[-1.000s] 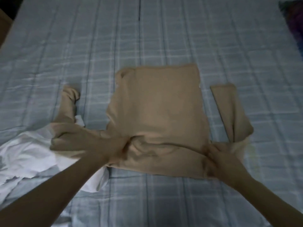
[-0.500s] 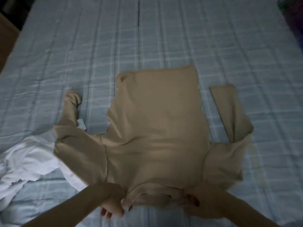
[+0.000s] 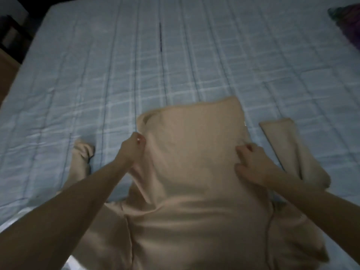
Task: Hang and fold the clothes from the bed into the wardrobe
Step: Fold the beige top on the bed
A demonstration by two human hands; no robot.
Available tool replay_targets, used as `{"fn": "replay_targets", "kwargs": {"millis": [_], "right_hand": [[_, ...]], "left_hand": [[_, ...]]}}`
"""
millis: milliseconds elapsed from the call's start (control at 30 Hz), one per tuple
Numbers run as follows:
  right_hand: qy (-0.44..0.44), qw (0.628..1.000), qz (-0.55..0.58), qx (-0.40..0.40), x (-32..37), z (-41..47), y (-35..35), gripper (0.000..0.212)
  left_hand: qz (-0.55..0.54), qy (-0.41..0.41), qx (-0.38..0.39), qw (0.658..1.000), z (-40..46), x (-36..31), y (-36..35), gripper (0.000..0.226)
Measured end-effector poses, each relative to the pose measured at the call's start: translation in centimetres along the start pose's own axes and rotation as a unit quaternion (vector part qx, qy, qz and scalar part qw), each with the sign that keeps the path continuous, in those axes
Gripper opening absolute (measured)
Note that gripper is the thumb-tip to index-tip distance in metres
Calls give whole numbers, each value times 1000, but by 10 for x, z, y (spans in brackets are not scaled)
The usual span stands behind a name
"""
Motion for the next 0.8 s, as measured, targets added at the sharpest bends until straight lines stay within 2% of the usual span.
{"fn": "replay_targets", "kwargs": {"millis": [100, 133, 200, 300, 367, 467, 600, 667, 733, 800], "right_hand": [[-46, 997, -47, -39, 0, 56, 12, 63], [-55, 996, -29, -59, -1, 72, 18, 63], [-86, 990, 32, -110, -3, 102, 32, 43], [-137, 969, 106, -176, -14, 136, 48, 32], [-177, 956, 149, -184, -24, 154, 50, 29], [-221, 927, 220, -206, -36, 174, 59, 21], [-246, 872, 337, -255, -51, 193, 74, 5], [-258, 846, 392, -253, -60, 202, 80, 14], [-256, 831, 427, -249, -68, 213, 85, 15], [-246, 830, 439, -241, -74, 226, 90, 28]], "left_hand": [[-60, 12, -22, 998, 45, -8, 8, 40], [-78, 32, -22, 996, 61, -10, 9, 47], [-119, 73, 6, 990, 87, -13, 8, 54], [-80, 43, 34, 995, 113, -16, 2, 32], [-42, -5, 18, 999, 126, -20, 8, 31], [-81, -50, 51, 994, 147, -30, 27, 27], [-9, -60, 185, 981, 170, -54, 52, 22], [107, -64, 238, 963, 180, -65, 63, 23], [229, -71, 237, 941, 192, -73, 73, 30], [258, -68, 220, 938, 206, -81, 78, 33]]}}
Point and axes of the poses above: each hand's wrist, its own z-axis towards the middle knuckle, its own y-axis out of the back of the hand, x = y × z, the point moved 3 cm from there along z, towards the middle knuckle, and after that the axes turned 11 degrees about y, right-handed, at the moved point
